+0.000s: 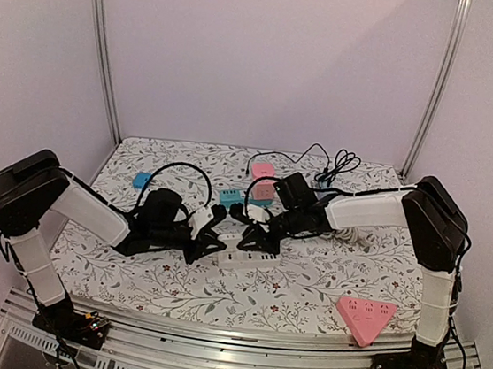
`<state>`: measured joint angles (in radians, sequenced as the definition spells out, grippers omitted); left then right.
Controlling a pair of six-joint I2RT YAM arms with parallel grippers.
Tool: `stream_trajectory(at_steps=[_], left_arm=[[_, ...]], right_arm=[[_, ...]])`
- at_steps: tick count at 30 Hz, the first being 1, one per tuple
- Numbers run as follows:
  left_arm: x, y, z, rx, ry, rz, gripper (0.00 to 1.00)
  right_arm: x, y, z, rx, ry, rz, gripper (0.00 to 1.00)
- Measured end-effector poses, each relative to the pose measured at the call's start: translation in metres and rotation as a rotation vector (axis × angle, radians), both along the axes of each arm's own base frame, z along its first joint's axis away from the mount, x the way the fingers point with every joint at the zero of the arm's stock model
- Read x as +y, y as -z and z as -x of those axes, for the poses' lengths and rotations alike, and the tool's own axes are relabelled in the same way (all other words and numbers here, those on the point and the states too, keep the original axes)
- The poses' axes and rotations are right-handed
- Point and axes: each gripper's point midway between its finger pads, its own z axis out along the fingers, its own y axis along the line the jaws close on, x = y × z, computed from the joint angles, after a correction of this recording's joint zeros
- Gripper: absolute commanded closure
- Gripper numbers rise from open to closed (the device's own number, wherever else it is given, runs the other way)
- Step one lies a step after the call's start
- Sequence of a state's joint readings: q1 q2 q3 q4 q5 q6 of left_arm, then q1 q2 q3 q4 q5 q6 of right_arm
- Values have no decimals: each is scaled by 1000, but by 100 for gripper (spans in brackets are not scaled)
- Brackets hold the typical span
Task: Insert the plug
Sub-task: Insert the plug into the socket.
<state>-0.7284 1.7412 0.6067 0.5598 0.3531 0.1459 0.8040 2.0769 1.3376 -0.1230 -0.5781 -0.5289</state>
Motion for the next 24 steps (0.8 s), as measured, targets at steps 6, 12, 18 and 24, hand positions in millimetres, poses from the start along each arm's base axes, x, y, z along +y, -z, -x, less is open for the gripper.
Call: stream_trajectory(at_steps=[6,12,18,24], left_arm=[[1,-3,-2,-3,-16,1,63],[15,15,-6,56,-125,-53,25],[33,17,4,68,-170,-69,21],[50,33,24,115,-167,-118,20]], right_arm=[[0,-1,0,2,4,1,79],[-2,11,15,48,8,55,57],[-1,10,19,64,11,58,38],[-5,7,22,86,22,80,5]])
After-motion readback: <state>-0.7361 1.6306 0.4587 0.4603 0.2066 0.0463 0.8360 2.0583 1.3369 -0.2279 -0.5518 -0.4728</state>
